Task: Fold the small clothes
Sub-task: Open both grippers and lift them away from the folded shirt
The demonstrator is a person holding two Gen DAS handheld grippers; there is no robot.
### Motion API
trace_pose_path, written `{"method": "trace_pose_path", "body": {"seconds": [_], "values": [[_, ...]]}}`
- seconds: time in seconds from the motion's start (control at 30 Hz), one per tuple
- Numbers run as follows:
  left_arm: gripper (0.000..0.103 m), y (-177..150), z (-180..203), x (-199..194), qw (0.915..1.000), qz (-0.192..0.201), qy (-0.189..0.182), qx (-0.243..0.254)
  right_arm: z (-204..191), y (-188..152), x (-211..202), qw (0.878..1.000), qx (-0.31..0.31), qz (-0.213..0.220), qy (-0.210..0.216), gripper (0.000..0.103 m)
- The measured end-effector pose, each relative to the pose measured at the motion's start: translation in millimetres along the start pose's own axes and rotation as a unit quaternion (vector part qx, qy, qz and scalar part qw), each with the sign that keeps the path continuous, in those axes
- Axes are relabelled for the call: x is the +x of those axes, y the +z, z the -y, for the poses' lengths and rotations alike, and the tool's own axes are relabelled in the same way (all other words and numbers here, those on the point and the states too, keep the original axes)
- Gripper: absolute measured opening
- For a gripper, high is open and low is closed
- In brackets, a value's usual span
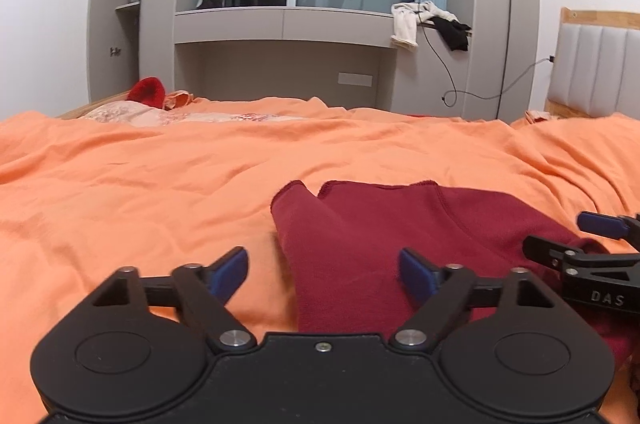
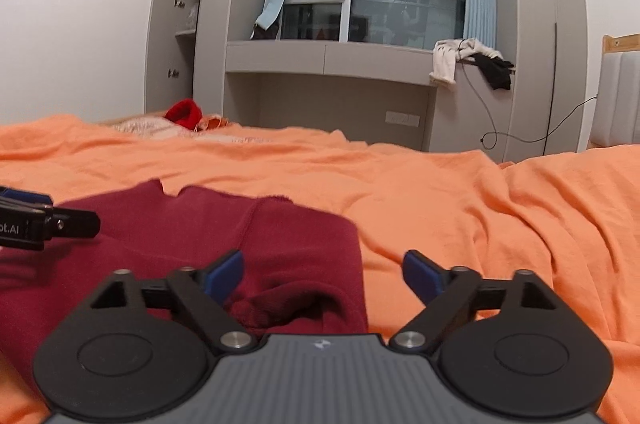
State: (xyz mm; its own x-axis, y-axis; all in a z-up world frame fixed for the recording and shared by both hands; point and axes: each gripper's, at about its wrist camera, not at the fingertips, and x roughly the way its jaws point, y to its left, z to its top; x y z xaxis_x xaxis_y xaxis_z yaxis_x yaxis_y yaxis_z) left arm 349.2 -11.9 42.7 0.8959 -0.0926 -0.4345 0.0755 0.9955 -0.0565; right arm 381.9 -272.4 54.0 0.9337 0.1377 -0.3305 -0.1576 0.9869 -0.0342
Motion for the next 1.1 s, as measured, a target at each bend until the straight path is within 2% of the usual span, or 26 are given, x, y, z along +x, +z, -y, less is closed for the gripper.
{"method": "trace_pose_path", "body": {"seconds": [0.13,0.33,0.47,0.63,0.83,1.1], "values": [[0.102,2,-3,-9,0.9999,0.011,0.008,-0.009,4,3,-13,1.0,0.014,0.021,-0.001,0.103],[0.102,6,-3,-26,0.9993,0.027,0.012,-0.022,11,5,-37,0.998,0.04,0.047,0.0,0.103],[0.102,6,-3,-44,0.9986,0.046,0.016,-0.023,10,6,-57,0.997,0.034,0.07,0.002,0.103],[0.102,0,2,-81,0.9937,0.107,0.021,-0.023,1,6,-90,0.994,0.018,0.106,-0.007,0.103],[0.102,-17,14,-129,0.9846,0.173,0.02,0.005,-8,-1,-138,0.988,0.029,0.153,-0.017,0.103],[0.102,-41,6,-175,0.9828,0.181,0.007,-0.037,-17,-20,-193,0.983,0.051,0.176,-0.012,0.103]]}}
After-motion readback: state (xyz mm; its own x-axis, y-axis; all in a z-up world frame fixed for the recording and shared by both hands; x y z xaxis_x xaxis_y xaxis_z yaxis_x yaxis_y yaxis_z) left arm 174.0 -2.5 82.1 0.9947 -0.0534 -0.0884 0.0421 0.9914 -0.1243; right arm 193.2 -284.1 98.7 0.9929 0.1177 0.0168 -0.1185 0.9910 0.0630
